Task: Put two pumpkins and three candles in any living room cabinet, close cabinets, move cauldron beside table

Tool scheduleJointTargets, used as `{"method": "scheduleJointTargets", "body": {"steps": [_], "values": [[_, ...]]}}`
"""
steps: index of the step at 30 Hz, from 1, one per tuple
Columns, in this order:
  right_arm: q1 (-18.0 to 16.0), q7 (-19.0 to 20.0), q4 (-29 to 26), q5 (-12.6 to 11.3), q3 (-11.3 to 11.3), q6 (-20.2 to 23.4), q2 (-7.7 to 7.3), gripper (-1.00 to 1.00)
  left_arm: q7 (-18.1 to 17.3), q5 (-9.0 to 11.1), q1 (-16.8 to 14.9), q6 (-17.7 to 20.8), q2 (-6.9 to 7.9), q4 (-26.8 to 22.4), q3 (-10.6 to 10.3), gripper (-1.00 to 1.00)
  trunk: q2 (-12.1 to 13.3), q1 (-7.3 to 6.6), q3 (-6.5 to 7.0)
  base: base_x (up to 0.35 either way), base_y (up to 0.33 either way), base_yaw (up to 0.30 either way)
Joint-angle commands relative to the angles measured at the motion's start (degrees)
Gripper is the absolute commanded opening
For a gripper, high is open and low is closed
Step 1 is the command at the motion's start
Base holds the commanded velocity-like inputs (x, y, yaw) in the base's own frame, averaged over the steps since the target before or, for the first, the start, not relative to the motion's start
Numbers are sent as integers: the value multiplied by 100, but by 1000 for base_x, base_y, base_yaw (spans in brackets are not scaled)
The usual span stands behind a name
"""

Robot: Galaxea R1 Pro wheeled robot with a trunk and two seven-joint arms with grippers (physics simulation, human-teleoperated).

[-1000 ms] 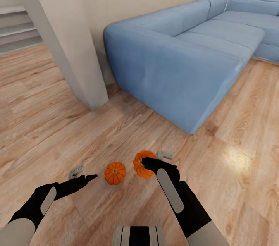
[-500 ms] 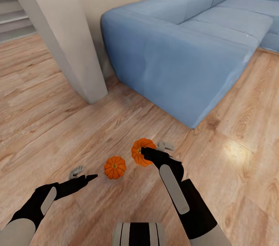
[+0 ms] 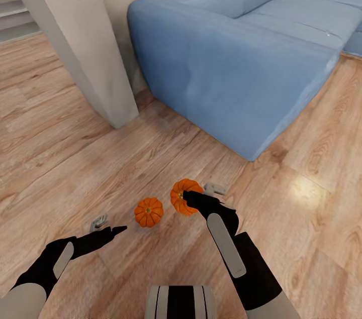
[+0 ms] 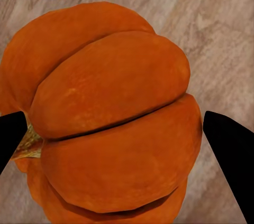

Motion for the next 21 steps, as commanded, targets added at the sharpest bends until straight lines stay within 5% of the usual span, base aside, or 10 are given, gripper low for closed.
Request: {"method": "scheduleJointTargets", "body": {"steps": [1, 21], "values": [[-4, -55, -5, -59, 5, 0, 0, -100, -11, 24, -2, 41, -3, -5, 13, 100, -1, -1, -4, 0, 0, 0], [-4, -48, -3, -65, 5, 0, 0, -100, -12, 24, -2, 32, -41, -24, 21, 100, -1, -1, -4, 120, -13, 0]]}}
